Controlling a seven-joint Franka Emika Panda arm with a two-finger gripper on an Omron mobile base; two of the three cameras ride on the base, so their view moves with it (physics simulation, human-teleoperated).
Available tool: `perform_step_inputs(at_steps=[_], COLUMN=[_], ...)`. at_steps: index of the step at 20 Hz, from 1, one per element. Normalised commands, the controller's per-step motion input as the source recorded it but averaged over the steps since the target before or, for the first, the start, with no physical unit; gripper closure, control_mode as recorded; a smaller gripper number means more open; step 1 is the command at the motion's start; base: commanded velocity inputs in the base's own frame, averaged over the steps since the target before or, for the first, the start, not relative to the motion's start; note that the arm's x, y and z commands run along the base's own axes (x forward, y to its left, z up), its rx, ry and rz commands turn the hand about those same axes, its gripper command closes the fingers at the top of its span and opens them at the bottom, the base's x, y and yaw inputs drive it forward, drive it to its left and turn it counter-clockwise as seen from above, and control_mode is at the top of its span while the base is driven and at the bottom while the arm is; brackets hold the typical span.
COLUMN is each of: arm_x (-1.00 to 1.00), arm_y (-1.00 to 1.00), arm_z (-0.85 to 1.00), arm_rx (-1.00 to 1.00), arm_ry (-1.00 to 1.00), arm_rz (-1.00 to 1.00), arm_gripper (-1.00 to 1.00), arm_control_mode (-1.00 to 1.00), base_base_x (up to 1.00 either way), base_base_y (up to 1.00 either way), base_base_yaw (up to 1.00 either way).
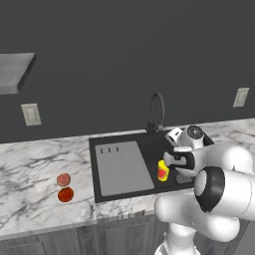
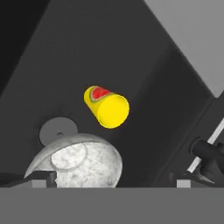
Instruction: Remove the tomato and peach from the sink. Then move the bowl and cup from the counter to the sink for washing.
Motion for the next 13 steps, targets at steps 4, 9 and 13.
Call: perform_step_inputs(at_steps=[4, 9, 13], arm_x=[-0.14, -0.15, -0.22], arm_y=[-0.09, -0.11, -0.08], arm_z=[0.4, 0.4, 0.35], arm_rx=[0.0, -0.02, -0.05], arm_ry=[0.26, 0.19, 0.19], arm_rz=[0.01, 0.08, 0.12], arm_gripper=[-1.0, -1.0, -1.0], arm_control_mode=[-1.0, -1.0, -1.0], base_base_x=[0.0, 0.0, 0.0], base_base_y=[0.0, 0.0, 0.0], base_base_yaw=[0.0, 0.0, 0.0])
